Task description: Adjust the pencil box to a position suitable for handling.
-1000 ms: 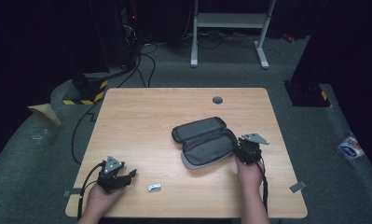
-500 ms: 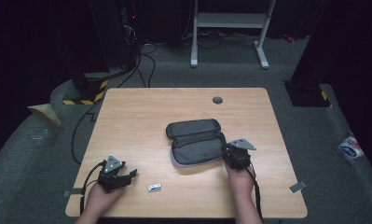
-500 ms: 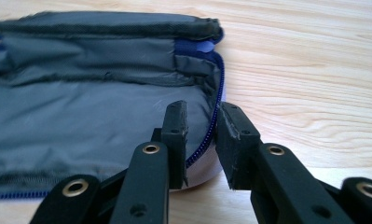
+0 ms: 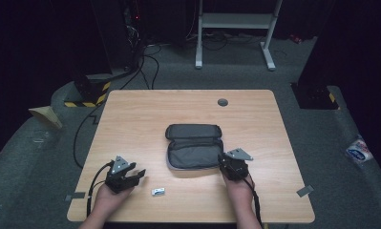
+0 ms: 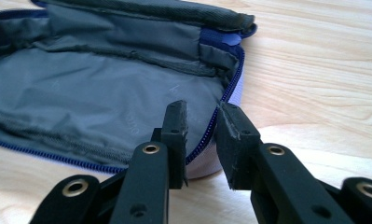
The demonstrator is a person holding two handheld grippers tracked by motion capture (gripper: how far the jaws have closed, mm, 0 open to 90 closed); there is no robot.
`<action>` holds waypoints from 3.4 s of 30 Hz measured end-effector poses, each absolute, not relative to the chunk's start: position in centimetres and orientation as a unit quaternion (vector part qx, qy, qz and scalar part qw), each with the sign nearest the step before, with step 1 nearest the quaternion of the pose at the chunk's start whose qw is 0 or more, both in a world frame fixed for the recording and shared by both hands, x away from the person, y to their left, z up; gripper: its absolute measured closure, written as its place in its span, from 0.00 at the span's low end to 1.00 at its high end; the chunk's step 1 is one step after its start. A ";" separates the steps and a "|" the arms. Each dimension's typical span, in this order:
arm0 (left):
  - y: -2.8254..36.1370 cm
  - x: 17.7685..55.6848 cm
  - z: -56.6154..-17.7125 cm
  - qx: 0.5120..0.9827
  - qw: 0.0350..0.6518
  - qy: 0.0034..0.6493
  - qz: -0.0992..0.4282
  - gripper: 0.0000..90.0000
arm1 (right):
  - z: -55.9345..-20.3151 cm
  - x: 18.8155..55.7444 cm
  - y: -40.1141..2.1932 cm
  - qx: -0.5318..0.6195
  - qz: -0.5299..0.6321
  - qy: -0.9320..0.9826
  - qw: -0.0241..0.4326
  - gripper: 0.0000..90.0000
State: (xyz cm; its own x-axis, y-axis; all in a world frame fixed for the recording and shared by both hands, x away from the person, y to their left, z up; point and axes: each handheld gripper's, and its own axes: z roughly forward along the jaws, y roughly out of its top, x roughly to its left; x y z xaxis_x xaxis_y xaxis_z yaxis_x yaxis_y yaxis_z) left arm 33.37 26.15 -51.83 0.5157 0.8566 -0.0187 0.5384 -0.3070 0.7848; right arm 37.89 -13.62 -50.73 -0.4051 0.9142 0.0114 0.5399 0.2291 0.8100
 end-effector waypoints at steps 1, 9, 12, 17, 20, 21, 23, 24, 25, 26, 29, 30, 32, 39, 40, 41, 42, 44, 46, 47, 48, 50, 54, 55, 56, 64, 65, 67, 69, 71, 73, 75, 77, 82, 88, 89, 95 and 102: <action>25.4 33.4 -51.5 0.778 0.398 0.439 0.208 0.52 | -50.8 37.7 -13.6 0.486 0.385 0.746 0.243 0.81; 23.3 33.8 -50.3 0.760 0.451 0.430 0.182 0.53 | -51.1 36.5 -12.9 0.475 0.387 0.752 0.243 0.81; 22.3 34.0 -49.9 0.757 0.468 0.419 0.181 0.48 | -51.2 36.1 -12.9 0.474 0.391 0.751 0.242 0.81; 19.3 35.1 -50.3 0.766 0.473 0.403 0.167 0.47 | -51.6 35.5 -13.2 0.471 0.395 0.750 0.245 0.80; 19.1 35.6 -50.7 0.765 0.470 0.411 0.157 0.49 | -51.6 35.2 -13.4 0.473 0.397 0.748 0.244 0.81; 19.1 35.8 -50.8 0.766 0.468 0.415 0.151 0.50 | -51.6 35.1 -13.5 0.472 0.396 0.748 0.246 0.80; 19.2 35.9 -50.9 0.764 0.467 0.417 0.154 0.54 | -51.6 34.9 -13.5 0.475 0.399 0.746 0.242 0.80; 19.3 35.9 -50.8 0.764 0.467 0.417 0.155 0.54 | -51.6 34.9 -13.5 0.475 0.400 0.745 0.242 0.80; 19.3 35.9 -50.8 0.764 0.467 0.417 0.155 0.55 | -51.6 34.9 -13.5 0.475 0.400 0.745 0.242 0.80; 19.4 35.9 -50.8 0.764 0.466 0.417 0.158 0.55 | -51.6 34.8 -13.5 0.473 0.401 0.746 0.243 0.79; 19.7 35.9 -50.8 0.762 0.464 0.422 0.161 0.59 | -51.6 34.7 -13.0 0.469 0.401 0.748 0.243 0.77; 19.8 36.0 -50.9 0.762 0.464 0.424 0.159 0.60 | -51.6 34.7 -12.9 0.466 0.401 0.750 0.244 0.76; 19.9 36.0 -51.0 0.761 0.464 0.426 0.157 0.62 | -51.6 34.8 -12.7 0.463 0.400 0.751 0.246 0.76; 19.4 36.8 -51.5 0.763 0.462 0.422 0.160 0.65 | -51.7 35.7 -12.4 0.461 0.396 0.755 0.247 0.74; 19.4 36.9 -51.5 0.762 0.462 0.423 0.161 0.65 | -51.7 35.7 -12.4 0.461 0.396 0.755 0.247 0.74; 19.4 36.9 -51.6 0.763 0.462 0.423 0.162 0.66 | -51.6 35.8 -12.4 0.464 0.396 0.753 0.245 0.74; 19.5 36.9 -51.5 0.762 0.462 0.424 0.162 0.66 | -51.6 35.9 -12.4 0.463 0.397 0.753 0.246 0.72; 19.6 36.8 -51.4 0.759 0.465 0.425 0.163 0.66 | -51.4 35.9 -12.6 0.466 0.401 0.749 0.245 0.70; 19.8 36.8 -51.1 0.755 0.474 0.422 0.164 0.63 | -51.1 35.8 -12.8 0.465 0.409 0.747 0.243 0.69; 19.9 36.6 -51.0 0.754 0.477 0.419 0.170 0.61 | -50.9 35.7 -13.0 0.466 0.415 0.743 0.242 0.68; 19.9 36.6 -50.9 0.753 0.479 0.417 0.171 0.57 | -50.4 35.6 -13.2 0.466 0.425 0.738 0.241 0.66; 20.2 36.4 -50.6 0.753 0.481 0.416 0.173 0.55 | -49.5 35.3 -13.7 0.467 0.438 0.728 0.245 0.63; 20.9 36.1 -50.3 0.750 0.483 0.417 0.175 0.54 | -48.5 34.9 -14.5 0.468 0.448 0.718 0.253 0.62; 21.3 36.0 -50.2 0.752 0.480 0.416 0.176 0.52 | -48.1 34.6 -15.1 0.469 0.450 0.714 0.261 0.61; 21.7 35.9 -50.2 0.754 0.477 0.416 0.178 0.51 | -48.0 34.6 -15.3 0.467 0.451 0.713 0.265 0.60; 23.9 35.4 -50.2 0.756 0.465 0.424 0.179 0.48 | -49.8 34.3 -18.0 0.482 0.399 0.726 0.286 0.52; 24.5 35.1 -50.2 0.758 0.463 0.426 0.172 0.49 | -50.1 34.2 -18.5 0.484 0.391 0.728 0.287 0.51; 25.2 34.6 -50.4 0.764 0.455 0.426 0.164 0.51 | -50.7 33.9 -19.6 0.488 0.377 0.731 0.293 0.51; 25.7 34.2 -50.6 0.769 0.448 0.427 0.161 0.53 | -51.3 33.8 -20.7 0.502 0.363 0.729 0.292 0.51; 27.0 33.5 -51.2 0.768 0.444 0.438 0.147 0.55 | -51.5 34.0 -21.4 0.518 0.363 0.722 0.282 0.49; 27.6 33.1 -51.5 0.765 0.446 0.443 0.138 0.55 | -51.9 34.2 -21.7 0.524 0.358 0.721 0.278 0.49; 27.7 32.8 -51.5 0.768 0.443 0.440 0.143 0.54 | -52.1 34.5 -21.9 0.534 0.349 0.723 0.266 0.48; 27.7 32.5 -51.4 0.778 0.427 0.437 0.147 0.54 | -52.1 34.5 -21.9 0.538 0.351 0.720 0.265 0.48; 26.9 31.8 -51.2 0.790 0.425 0.419 0.138 0.55 | -52.2 34.8 -22.1 0.547 0.333 0.729 0.243 0.49; 26.0 31.2 -51.2 0.800 0.428 0.401 0.128 0.60 | -52.3 35.1 -22.0 0.549 0.331 0.731 0.235 0.46; 25.6 31.0 -51.3 0.803 0.429 0.394 0.123 0.60 | -52.3 35.1 -22.1 0.548 0.331 0.731 0.234 0.46; 23.9 30.2 -51.4 0.822 0.418 0.370 0.116 0.62 | -52.3 35.1 -21.9 0.548 0.328 0.732 0.237 0.46; 22.8 29.6 -51.4 0.835 0.422 0.338 0.102 0.64 | -52.3 35.1 -21.9 0.548 0.327 0.732 0.238 0.46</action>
